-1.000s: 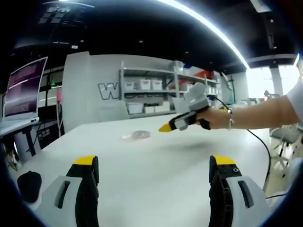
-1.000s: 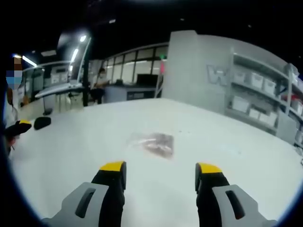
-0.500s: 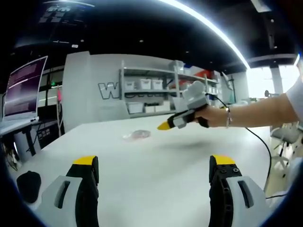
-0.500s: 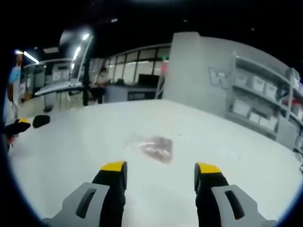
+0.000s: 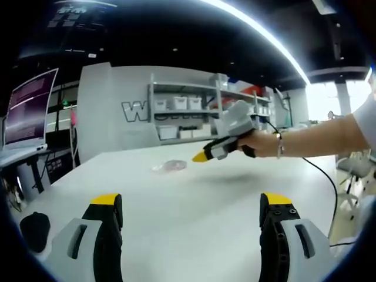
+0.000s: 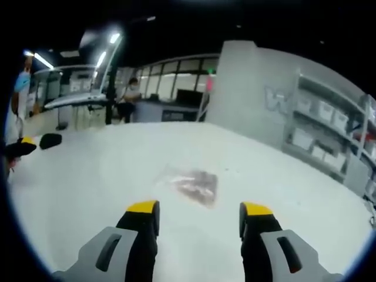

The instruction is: Open the resealable bag by pulling the two sides of the seal apart until the entire bag opening is separated and visibly accessible.

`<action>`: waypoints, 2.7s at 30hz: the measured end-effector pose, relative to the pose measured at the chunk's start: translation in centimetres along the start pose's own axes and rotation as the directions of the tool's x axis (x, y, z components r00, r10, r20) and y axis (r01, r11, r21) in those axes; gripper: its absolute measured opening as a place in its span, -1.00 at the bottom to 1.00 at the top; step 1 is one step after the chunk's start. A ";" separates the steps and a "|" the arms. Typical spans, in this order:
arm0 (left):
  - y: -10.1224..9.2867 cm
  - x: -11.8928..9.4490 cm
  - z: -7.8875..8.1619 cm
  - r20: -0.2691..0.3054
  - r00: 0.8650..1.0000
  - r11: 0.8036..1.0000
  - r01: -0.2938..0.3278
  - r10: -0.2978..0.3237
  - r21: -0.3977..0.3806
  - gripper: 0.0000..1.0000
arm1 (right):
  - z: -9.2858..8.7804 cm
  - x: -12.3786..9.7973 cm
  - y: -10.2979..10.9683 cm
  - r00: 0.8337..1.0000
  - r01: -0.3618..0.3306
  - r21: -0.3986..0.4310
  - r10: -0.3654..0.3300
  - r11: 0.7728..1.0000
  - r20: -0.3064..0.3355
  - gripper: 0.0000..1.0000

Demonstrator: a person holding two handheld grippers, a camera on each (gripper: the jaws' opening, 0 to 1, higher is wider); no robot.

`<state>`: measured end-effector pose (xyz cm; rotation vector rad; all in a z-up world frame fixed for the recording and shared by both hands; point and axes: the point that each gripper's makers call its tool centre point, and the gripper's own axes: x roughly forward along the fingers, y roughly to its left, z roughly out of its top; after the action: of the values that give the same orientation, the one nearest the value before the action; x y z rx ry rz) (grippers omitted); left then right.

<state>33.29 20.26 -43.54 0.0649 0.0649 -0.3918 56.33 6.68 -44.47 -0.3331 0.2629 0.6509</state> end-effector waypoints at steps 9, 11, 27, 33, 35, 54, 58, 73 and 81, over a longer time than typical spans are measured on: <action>0.4 -0.1 0.0 -0.002 1.000 1.000 -0.003 0.003 0.002 0.90 | -0.2 0.3 0.7 1.000 -0.006 -0.017 0.006 1.000 -0.007 0.06; 0.5 -0.2 -0.1 -0.005 1.000 1.000 -0.005 0.005 0.002 0.90 | -0.2 0.4 0.8 1.000 -0.010 -0.020 0.010 1.000 -0.008 0.06; 0.8 0.1 -0.2 -0.008 1.000 1.000 -0.003 0.003 0.001 0.90 | 0.1 1.5 1.4 1.000 -0.021 -0.091 0.020 0.996 -0.018 -0.01; 1.0 0.2 -0.3 -0.008 1.000 1.000 -0.005 0.005 -0.004 0.90 | 0.0 1.8 1.6 0.999 -0.031 -0.128 0.028 0.991 -0.024 -0.03; 1.0 0.2 -0.4 -0.007 1.000 1.000 -0.004 0.004 -0.007 0.90 | 0.1 2.0 1.5 0.999 -0.033 -0.138 0.030 0.990 -0.027 -0.03; 1.2 0.6 -0.6 -0.005 1.000 1.000 -0.004 0.004 -0.018 0.91 | 0.1 3.3 1.6 0.998 -0.057 -0.292 0.048 0.955 -0.038 -0.13; 1.3 0.7 -0.6 -0.003 1.000 1.000 -0.005 0.004 -0.021 0.91 | 0.3 3.6 2.1 0.998 -0.065 -0.369 0.054 0.927 -0.041 -0.16; 1.7 0.5 -0.7 -0.002 1.000 1.000 -0.011 0.011 -0.025 0.92 | 0.8 4.7 3.0 0.996 -0.084 -0.527 0.067 0.846 -0.052 -0.25; 2.0 0.5 -0.6 -0.003 1.000 1.000 -0.016 0.016 -0.020 0.92 | 1.0 5.6 3.5 0.995 -0.101 -0.598 0.073 0.795 -0.072 -0.26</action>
<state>34.46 22.02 -44.07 0.0462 0.0715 -0.3748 58.56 12.76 -46.28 -0.9589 0.1052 0.8130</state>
